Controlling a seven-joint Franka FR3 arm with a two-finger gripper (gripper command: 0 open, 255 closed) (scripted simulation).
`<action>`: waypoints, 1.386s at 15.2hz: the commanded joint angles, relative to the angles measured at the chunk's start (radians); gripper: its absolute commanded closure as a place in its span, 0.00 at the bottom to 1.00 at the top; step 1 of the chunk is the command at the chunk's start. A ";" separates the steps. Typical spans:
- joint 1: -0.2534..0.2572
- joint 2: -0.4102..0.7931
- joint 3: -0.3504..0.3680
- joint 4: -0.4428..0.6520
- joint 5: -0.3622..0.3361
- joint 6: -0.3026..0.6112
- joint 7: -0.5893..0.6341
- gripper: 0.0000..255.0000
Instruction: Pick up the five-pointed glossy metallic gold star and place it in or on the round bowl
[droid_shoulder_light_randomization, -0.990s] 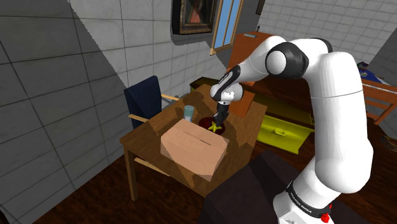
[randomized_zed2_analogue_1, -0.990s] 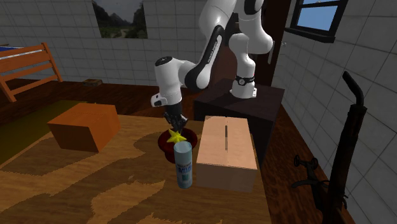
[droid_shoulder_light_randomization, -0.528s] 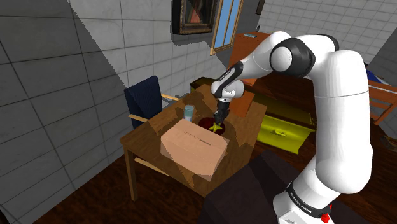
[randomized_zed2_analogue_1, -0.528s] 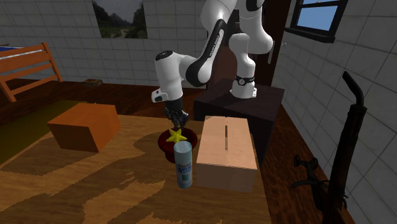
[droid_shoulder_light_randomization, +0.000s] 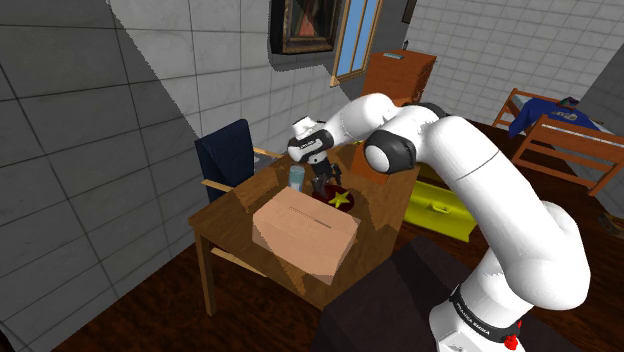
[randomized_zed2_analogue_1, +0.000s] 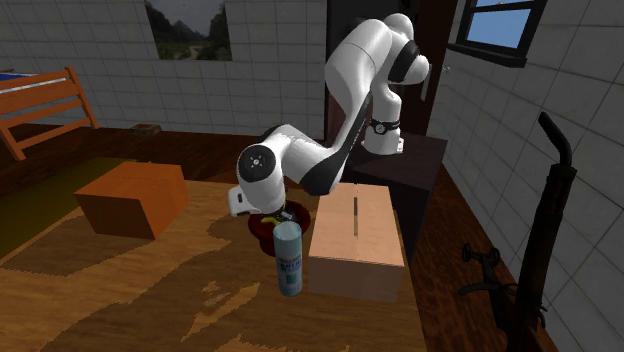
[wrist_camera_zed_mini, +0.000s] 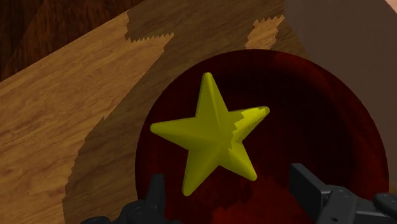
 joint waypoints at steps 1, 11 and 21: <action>0.002 0.023 -0.003 0.011 -0.007 -0.004 0.008 0.00; 0.001 0.026 -0.004 -0.046 -0.006 0.056 0.008 0.00; -0.004 0.026 -0.006 -0.040 -0.007 0.052 0.001 1.00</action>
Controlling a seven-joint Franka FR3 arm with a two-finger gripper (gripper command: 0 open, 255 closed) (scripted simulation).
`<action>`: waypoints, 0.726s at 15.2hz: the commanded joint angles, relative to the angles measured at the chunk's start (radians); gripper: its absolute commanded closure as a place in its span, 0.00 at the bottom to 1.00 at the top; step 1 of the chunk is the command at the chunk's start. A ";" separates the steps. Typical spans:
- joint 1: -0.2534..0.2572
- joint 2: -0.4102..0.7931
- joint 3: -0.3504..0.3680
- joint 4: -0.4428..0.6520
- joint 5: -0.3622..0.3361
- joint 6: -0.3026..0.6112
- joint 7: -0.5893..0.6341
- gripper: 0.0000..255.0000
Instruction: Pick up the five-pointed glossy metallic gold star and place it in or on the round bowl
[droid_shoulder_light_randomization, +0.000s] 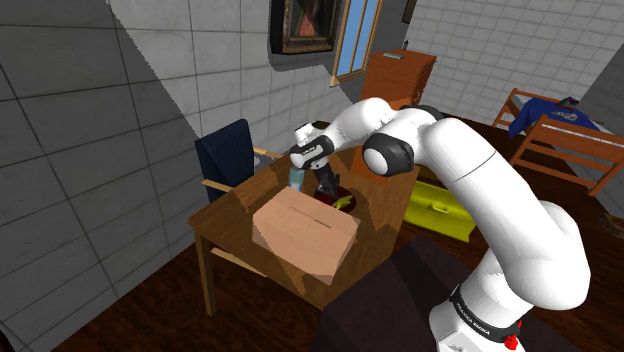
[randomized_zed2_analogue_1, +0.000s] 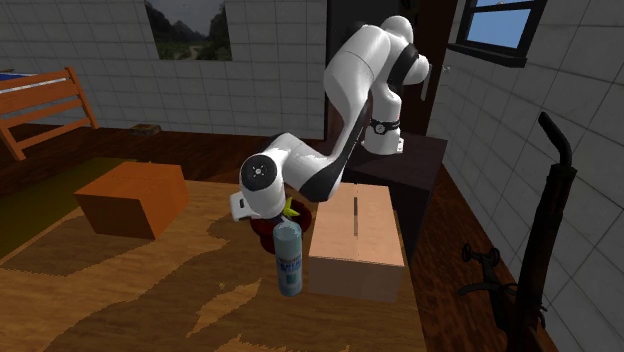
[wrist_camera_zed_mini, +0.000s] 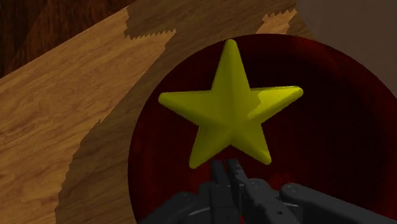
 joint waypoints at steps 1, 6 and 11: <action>-0.004 0.005 -0.002 0.002 -0.002 -0.003 -0.001 1.00; 0.089 -0.205 -0.047 -0.359 0.012 0.278 0.128 0.00; 0.329 -0.491 -0.207 -0.908 -0.015 0.807 0.452 0.00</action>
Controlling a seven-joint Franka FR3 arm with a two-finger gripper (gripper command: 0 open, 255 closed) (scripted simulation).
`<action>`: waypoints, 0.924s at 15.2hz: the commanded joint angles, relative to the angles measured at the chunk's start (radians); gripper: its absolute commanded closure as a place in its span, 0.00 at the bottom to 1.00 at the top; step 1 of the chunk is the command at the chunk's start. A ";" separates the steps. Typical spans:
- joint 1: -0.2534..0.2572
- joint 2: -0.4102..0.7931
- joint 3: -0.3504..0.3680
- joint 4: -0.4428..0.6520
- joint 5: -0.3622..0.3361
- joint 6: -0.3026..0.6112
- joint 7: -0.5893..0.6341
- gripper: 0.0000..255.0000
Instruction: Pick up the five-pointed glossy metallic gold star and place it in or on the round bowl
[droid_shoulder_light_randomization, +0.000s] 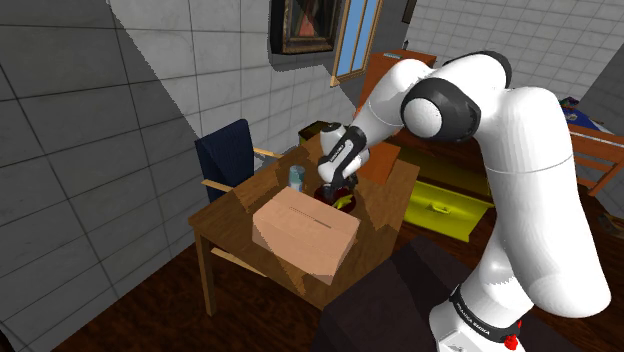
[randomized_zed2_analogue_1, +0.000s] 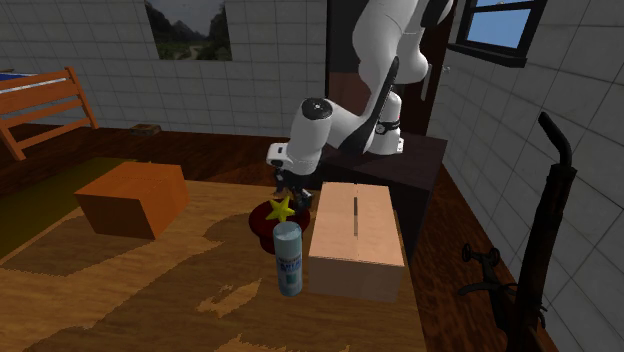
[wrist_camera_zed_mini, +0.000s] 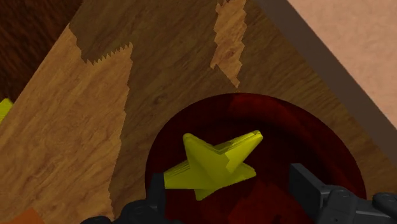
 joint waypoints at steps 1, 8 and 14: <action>0.033 -0.025 -0.021 -0.082 0.001 0.104 0.055 0.00; -0.024 0.053 0.023 -0.062 0.032 0.168 0.033 0.00; -0.024 0.053 0.023 -0.062 0.032 0.168 0.033 0.00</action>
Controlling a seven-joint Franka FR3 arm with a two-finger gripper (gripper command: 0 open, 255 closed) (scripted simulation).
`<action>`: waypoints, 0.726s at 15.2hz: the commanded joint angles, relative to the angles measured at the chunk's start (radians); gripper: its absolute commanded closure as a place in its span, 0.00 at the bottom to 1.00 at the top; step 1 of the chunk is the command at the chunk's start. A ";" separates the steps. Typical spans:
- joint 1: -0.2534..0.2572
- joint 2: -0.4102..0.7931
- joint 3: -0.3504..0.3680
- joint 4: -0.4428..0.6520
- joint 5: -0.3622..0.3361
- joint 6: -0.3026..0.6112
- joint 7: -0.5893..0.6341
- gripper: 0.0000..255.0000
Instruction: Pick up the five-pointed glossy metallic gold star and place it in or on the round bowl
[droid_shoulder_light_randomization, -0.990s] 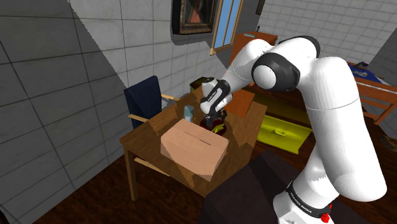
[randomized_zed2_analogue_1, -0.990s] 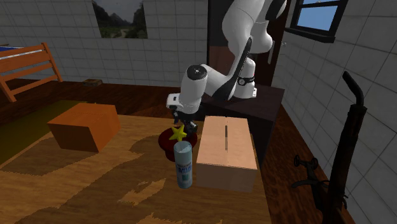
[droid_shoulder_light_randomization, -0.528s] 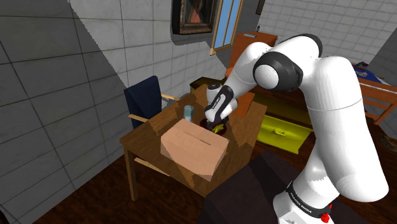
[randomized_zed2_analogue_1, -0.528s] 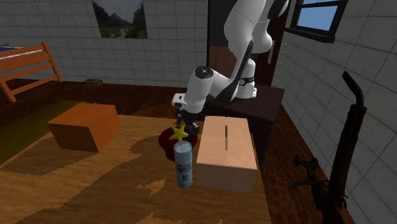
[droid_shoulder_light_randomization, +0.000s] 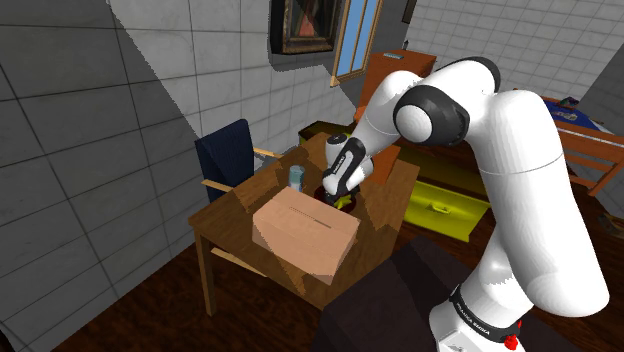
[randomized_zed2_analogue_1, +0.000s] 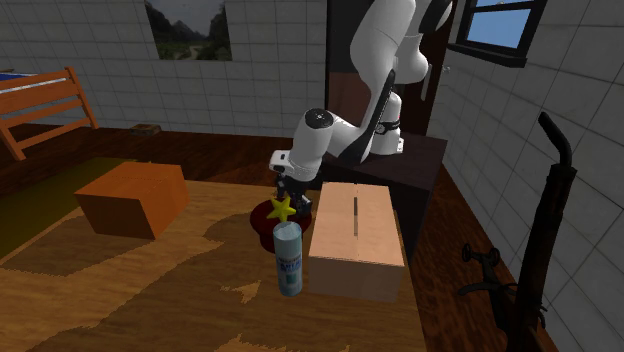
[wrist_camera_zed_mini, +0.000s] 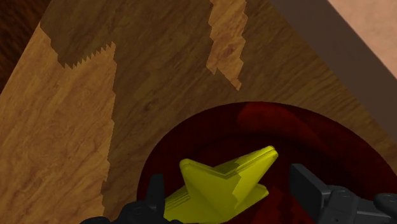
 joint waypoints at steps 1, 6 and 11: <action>0.000 0.002 0.002 -0.002 0.000 -0.001 0.000 0.00; 0.000 0.004 0.003 0.000 0.001 -0.001 0.001 1.00; 0.000 0.002 0.002 -0.002 0.000 -0.001 0.000 1.00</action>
